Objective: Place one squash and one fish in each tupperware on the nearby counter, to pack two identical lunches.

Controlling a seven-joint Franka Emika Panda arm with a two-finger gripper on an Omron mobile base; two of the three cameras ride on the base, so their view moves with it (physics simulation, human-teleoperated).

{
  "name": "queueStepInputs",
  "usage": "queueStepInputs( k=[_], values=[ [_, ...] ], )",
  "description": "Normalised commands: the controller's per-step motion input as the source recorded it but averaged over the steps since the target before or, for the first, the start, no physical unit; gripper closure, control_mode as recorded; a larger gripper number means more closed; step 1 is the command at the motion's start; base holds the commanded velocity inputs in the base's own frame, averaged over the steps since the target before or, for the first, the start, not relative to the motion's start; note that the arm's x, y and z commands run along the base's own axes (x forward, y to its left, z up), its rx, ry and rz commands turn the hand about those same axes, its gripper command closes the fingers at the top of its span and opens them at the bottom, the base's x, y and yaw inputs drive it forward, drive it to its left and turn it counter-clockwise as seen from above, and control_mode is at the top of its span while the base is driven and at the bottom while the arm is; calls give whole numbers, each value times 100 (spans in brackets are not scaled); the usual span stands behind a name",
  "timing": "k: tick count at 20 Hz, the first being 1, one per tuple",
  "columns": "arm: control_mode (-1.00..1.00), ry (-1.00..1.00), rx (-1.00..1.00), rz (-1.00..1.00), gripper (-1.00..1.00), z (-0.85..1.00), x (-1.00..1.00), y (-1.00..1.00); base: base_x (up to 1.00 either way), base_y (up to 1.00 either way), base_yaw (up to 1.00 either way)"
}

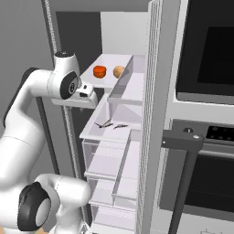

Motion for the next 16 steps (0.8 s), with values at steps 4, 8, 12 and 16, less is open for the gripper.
queueStepInputs(
  k=[4,8,12,16],
  values=[
    [-100,0,2,0,-100,-6,0,0,0,0,0],
    [-100,-1,0,0,-100,0,0,0,0,0,0],
    [-100,-11,11,-4,-100,20,-1,-42,0,0,0],
    [-100,-40,12,-17,-100,47,0,-37,0,0,0]
  ],
)
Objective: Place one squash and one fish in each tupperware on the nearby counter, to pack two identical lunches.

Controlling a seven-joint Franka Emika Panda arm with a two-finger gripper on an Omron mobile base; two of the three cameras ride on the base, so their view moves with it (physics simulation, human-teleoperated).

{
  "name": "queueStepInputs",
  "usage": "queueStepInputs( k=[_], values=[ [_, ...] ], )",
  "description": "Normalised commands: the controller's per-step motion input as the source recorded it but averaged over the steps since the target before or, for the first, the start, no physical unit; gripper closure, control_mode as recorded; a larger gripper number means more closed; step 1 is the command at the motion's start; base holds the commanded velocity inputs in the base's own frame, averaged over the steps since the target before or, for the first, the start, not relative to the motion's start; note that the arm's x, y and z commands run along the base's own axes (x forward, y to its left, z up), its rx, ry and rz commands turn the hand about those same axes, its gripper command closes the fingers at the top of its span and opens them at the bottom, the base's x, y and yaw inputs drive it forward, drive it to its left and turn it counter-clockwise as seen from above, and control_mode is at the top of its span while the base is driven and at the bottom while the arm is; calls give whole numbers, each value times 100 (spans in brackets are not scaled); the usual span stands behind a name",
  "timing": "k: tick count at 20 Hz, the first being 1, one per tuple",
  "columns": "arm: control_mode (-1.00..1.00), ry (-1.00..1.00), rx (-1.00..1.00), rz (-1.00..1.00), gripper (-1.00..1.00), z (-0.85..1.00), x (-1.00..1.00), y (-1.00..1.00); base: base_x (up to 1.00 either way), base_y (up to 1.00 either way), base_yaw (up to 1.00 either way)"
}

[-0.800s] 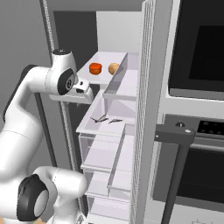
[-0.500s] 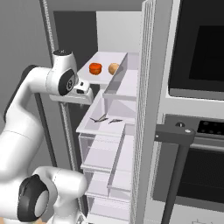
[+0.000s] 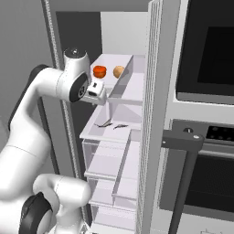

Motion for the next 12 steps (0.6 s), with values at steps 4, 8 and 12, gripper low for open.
queueStepInputs(
  k=[4,8,12],
  values=[
    [-100,-21,0,-21,-100,33,0,-32,0,0,0],
    [-100,-5,-16,-18,-100,30,5,-19,0,0,0],
    [-100,0,-16,-7,-100,44,16,-2,0,0,0]
  ],
)
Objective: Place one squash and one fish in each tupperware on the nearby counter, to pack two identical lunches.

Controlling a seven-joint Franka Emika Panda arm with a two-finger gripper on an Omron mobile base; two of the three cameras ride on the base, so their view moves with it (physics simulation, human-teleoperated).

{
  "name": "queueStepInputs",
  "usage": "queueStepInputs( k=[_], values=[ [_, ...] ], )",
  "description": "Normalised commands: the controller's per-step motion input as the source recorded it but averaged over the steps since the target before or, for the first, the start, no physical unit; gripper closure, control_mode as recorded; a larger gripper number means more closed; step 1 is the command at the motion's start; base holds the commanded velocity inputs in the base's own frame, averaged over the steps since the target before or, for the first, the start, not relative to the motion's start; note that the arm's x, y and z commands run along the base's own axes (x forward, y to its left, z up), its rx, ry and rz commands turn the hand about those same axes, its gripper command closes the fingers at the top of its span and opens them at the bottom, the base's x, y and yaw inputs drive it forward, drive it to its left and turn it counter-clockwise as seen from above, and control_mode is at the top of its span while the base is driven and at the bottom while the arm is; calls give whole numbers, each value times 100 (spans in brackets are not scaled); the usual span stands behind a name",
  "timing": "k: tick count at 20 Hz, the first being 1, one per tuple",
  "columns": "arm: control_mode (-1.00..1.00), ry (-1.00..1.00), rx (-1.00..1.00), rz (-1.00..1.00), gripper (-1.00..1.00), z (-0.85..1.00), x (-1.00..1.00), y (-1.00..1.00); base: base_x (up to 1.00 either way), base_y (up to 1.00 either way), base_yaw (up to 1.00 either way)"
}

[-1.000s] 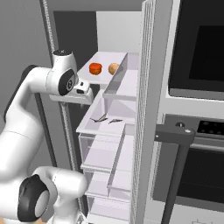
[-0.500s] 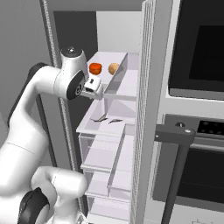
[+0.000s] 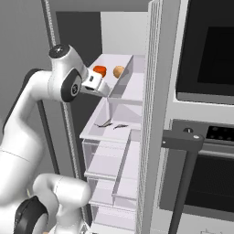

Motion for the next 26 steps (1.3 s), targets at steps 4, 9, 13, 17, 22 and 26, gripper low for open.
queueStepInputs(
  k=[4,9,13,17,22,26],
  values=[
    [-100,0,-14,-1,-100,49,19,-15,0,0,0],
    [-100,0,-13,0,-100,11,50,-39,0,0,0],
    [-100,0,0,-1,-100,-8,67,-18,0,0,0],
    [-100,0,1,0,-100,-1,18,-31,0,0,0],
    [-100,-9,3,-2,-100,-23,82,-1,0,0,0],
    [-100,-9,10,-7,-100,-22,91,5,0,0,0]
  ],
)
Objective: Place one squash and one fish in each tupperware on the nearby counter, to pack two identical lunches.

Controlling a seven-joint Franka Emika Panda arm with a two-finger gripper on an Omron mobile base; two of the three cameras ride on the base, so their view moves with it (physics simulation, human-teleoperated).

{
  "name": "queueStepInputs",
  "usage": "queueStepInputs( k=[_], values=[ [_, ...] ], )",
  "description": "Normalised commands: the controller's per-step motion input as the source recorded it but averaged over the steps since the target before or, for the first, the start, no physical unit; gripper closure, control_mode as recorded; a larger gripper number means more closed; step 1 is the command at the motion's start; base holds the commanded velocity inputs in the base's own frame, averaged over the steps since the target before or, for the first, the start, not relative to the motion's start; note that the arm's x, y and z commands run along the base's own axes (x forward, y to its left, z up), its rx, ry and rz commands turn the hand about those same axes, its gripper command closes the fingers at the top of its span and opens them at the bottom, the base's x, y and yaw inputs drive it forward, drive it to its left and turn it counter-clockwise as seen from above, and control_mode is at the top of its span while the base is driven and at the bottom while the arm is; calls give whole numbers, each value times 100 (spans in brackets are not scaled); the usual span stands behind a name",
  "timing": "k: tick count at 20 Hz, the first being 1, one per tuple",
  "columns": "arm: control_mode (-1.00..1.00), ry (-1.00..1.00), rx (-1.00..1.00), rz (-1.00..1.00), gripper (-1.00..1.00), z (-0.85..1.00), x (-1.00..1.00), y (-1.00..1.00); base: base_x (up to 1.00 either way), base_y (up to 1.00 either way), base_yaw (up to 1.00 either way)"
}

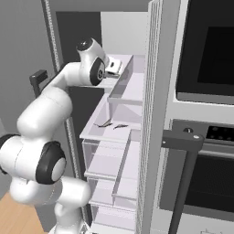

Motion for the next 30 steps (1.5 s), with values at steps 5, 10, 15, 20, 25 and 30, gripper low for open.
queueStepInputs(
  k=[5,10,15,20,25,30],
  values=[
    [-100,-4,15,-2,-100,0,75,-5,0,0,0],
    [-100,0,2,0,-100,-1,63,-8,0,0,0],
    [-100,0,0,0,-100,-19,48,-17,0,0,0],
    [-100,0,-6,0,-100,-74,7,-5,0,0,0],
    [-100,0,-8,0,-100,-90,0,3,0,0,0],
    [-100,0,-4,-1,100,-74,-10,18,0,0,0]
  ],
)
